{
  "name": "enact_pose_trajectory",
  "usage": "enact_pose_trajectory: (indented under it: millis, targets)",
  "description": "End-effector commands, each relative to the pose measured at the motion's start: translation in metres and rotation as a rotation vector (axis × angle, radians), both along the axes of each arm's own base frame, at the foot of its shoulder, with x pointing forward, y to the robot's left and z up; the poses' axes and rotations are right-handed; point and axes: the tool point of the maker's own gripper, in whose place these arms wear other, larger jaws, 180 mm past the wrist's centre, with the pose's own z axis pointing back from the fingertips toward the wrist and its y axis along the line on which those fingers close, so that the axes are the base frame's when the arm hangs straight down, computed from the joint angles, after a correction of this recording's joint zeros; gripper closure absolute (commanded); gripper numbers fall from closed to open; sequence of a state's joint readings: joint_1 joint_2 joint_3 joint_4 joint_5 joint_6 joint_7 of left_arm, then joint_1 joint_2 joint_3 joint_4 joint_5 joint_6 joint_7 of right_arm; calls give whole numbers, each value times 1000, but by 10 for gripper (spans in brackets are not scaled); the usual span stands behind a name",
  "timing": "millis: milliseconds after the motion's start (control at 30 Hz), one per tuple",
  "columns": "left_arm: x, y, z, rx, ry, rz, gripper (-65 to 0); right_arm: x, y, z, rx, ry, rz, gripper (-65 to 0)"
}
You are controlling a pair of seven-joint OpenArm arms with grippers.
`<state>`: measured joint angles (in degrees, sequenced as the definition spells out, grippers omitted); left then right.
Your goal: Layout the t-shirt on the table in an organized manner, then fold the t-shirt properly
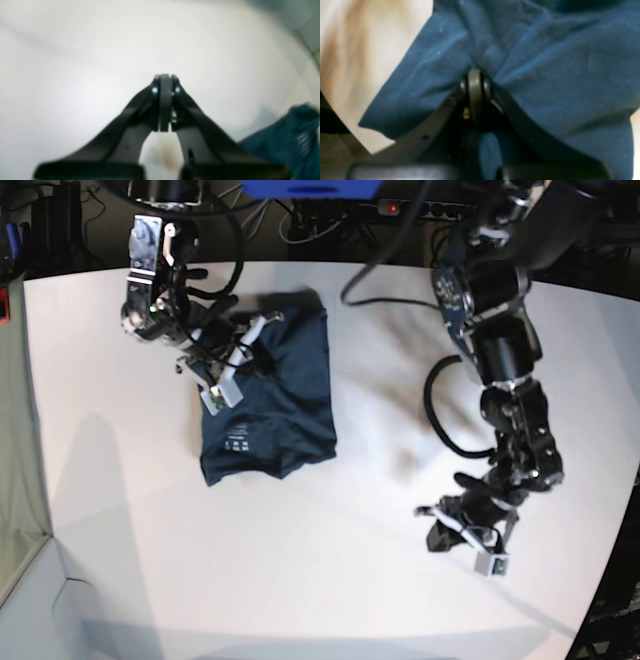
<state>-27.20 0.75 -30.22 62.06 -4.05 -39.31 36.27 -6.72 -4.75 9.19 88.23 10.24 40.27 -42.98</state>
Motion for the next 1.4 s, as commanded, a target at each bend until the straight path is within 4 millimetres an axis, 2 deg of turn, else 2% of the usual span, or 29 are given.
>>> enact_pose_trajectory:
  millis: [0,100,233,500,667,800,867,967,1133,1267,1367]
  targets:
    - [4,4,29,16,-87,2,-1,0,-10,1,-63,5,6,0]
    - [-33,31,32,148,-91,31,-1,8,-12,18,-74,-52,1,0]
    - [-77,51,33,274,-72,53,-1,15,-14,32,-82,-97,-3,0]
    - [-180,130,22,455,53,238,-1,26,-25,76,-124,-231,-23,0]
    - [-248,179,2,500,188,363,-1,10,-62,87,-212,-241,-85,0]
    - [-296,217,1,501,251,495,-1,-6,-98,76,-253,-193,-174,0]
    - [-319,234,2,519,285,556,-1,-13,-109,70,-273,-170,-188,0]
    - [-352,252,2,539,340,619,-1,-20,-112,61,-270,-138,-194,0]
    - [-395,264,-18,523,448,661,-1,-27,-111,37,-245,-67,-194,0]
    - [-419,276,-28,496,499,718,-1,-34,-109,21,-229,-16,-192,0]
    - [-429,283,-31,487,518,746,-1,-42,-106,15,-222,7,-187,0]
